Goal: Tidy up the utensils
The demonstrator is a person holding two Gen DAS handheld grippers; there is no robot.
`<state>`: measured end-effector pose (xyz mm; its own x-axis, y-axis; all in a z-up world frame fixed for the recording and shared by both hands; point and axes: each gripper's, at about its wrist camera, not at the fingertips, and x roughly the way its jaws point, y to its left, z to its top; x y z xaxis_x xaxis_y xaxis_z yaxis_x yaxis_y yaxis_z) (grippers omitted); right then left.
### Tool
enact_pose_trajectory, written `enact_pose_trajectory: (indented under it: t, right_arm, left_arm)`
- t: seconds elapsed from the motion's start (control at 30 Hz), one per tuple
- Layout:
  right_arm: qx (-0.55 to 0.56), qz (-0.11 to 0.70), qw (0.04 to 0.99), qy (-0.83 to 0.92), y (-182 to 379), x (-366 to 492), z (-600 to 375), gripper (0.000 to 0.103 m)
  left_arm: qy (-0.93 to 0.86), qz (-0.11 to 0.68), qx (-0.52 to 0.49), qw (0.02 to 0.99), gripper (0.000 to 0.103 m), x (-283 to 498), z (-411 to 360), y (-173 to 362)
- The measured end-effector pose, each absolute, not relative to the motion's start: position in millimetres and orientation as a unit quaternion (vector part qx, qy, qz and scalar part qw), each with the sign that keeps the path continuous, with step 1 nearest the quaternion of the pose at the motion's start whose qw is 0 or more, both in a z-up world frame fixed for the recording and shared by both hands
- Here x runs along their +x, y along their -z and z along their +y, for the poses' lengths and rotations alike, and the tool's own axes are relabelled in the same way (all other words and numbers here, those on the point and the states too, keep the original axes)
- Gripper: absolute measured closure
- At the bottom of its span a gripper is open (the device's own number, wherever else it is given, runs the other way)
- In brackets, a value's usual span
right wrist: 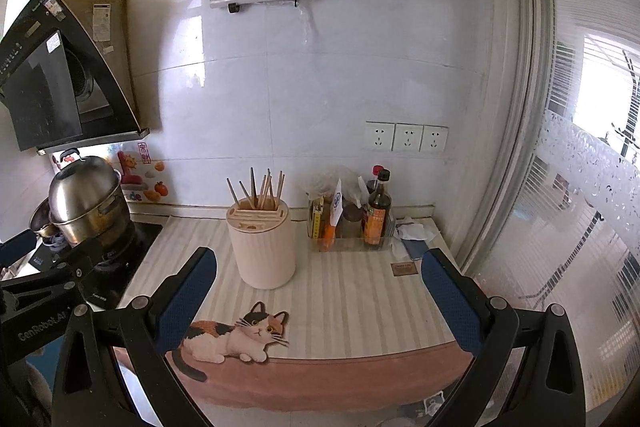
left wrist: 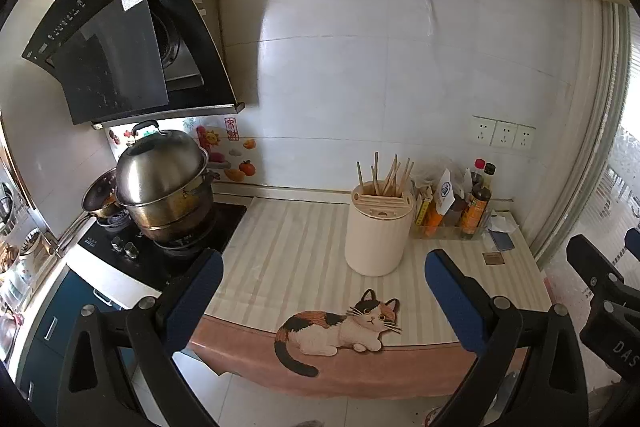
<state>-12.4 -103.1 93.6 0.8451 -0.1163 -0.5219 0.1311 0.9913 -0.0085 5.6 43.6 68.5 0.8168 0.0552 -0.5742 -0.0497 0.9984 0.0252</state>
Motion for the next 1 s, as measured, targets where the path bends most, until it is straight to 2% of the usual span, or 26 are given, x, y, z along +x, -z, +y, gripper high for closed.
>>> enact_pose_trajectory:
  t: [1.0]
  right_arm:
    - [0.016, 0.272, 0.960, 0.068, -91.1, -8.9, -102.3, 0.000]
  left_arm:
    - [-0.029, 0.298, 0.013, 0.954, 0.000, -0.7, 46.4, -66.7]
